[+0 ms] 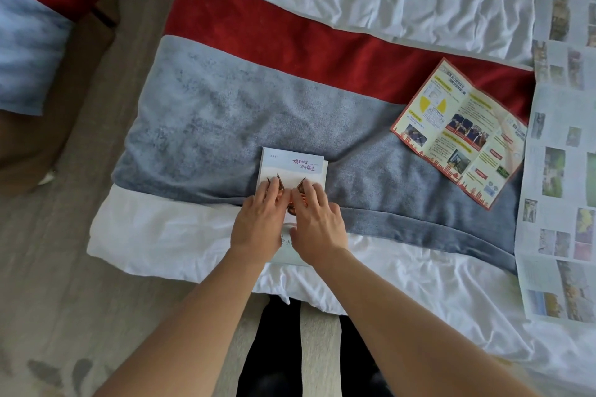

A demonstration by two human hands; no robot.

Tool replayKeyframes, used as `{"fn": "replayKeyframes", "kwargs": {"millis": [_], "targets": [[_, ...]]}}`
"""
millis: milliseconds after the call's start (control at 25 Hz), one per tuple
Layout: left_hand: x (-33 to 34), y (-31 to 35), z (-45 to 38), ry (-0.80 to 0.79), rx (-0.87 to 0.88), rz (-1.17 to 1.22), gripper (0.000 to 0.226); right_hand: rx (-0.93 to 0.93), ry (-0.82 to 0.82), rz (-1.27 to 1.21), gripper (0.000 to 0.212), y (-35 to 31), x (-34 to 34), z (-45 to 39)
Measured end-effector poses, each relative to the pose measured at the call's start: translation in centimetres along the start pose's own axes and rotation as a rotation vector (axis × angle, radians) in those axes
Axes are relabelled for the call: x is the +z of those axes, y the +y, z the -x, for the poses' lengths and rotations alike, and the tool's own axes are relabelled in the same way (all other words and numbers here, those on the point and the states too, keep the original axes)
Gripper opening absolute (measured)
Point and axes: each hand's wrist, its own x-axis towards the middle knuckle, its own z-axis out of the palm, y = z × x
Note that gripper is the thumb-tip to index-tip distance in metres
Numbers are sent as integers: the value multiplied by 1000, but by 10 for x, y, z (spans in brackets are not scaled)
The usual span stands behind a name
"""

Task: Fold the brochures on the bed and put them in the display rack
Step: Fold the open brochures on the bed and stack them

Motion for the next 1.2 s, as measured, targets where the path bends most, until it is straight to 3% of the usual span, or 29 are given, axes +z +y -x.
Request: {"fn": "replayKeyframes", "kwargs": {"millis": [400, 600, 840, 1200], "targets": [[1, 5, -19, -20, -33, -71, 66, 23, -70, 21, 63, 0, 3, -18], [-22, 4, -24, -40, -11, -89, 38, 8, 13, -25, 35, 16, -17, -14], [-51, 54, -46, -51, 3, -67, 29, 132, 43, -58, 27, 81, -48, 0], [-90, 172, -108, -32, 47, -38, 27, 230, 93, -75, 41, 228, -105, 21]]}}
